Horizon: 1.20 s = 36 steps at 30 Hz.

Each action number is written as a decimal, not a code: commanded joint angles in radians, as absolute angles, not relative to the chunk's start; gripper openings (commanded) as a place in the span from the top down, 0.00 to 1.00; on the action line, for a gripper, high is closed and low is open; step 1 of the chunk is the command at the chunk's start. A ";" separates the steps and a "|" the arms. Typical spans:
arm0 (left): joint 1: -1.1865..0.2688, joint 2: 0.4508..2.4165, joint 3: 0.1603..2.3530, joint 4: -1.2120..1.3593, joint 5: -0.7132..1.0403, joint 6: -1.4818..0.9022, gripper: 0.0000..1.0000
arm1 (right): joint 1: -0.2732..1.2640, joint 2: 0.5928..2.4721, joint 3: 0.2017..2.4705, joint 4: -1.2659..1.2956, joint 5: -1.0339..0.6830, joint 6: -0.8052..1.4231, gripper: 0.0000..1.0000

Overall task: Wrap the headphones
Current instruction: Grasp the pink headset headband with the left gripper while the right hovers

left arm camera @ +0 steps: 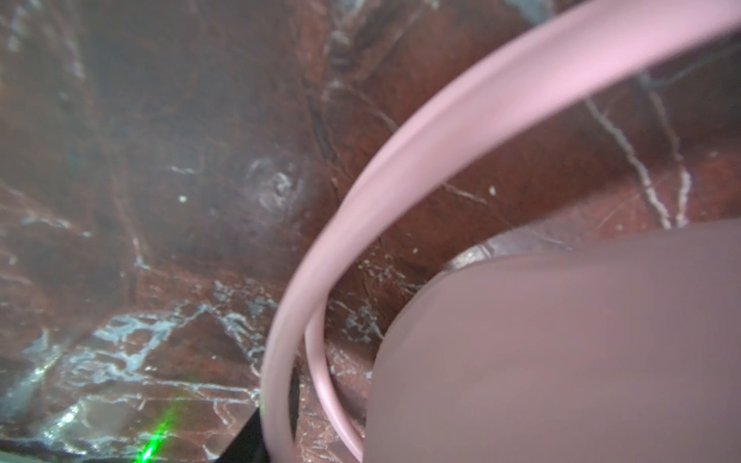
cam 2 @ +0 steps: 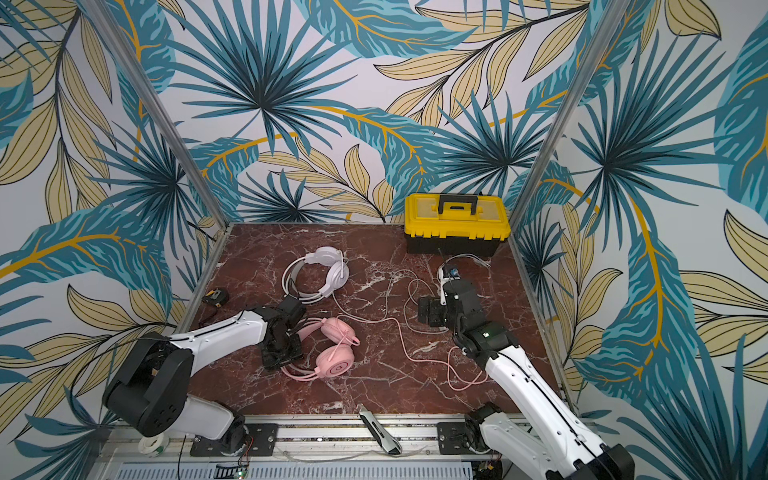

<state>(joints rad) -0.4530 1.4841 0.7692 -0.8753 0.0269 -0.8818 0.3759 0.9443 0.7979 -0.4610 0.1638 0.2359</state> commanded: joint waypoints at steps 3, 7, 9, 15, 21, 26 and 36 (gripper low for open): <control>-0.456 1.515 0.765 -0.885 -0.012 -0.908 0.53 | 0.381 0.948 0.769 -0.445 0.167 0.233 0.00; -0.457 1.521 0.778 -0.884 -0.017 -0.910 0.56 | 0.381 0.942 0.765 -0.449 0.169 0.241 0.00; -0.456 1.526 0.785 -0.884 -0.023 -0.913 0.58 | 0.381 0.932 0.765 -0.454 0.173 0.240 0.00; -0.456 1.516 0.794 -0.884 -0.050 -0.927 0.69 | 0.381 0.923 0.762 -0.461 0.175 0.239 0.00; -0.456 1.510 0.815 -0.883 -0.050 -0.916 0.78 | 0.381 0.918 0.752 -0.448 0.169 0.247 0.00; -0.456 1.510 0.830 -0.884 -0.049 -0.902 0.94 | 0.381 0.914 0.751 -0.454 0.162 0.244 0.00; -0.455 1.514 0.833 -0.884 -0.051 -0.884 1.00 | 0.382 0.914 0.746 -0.449 0.157 0.249 0.00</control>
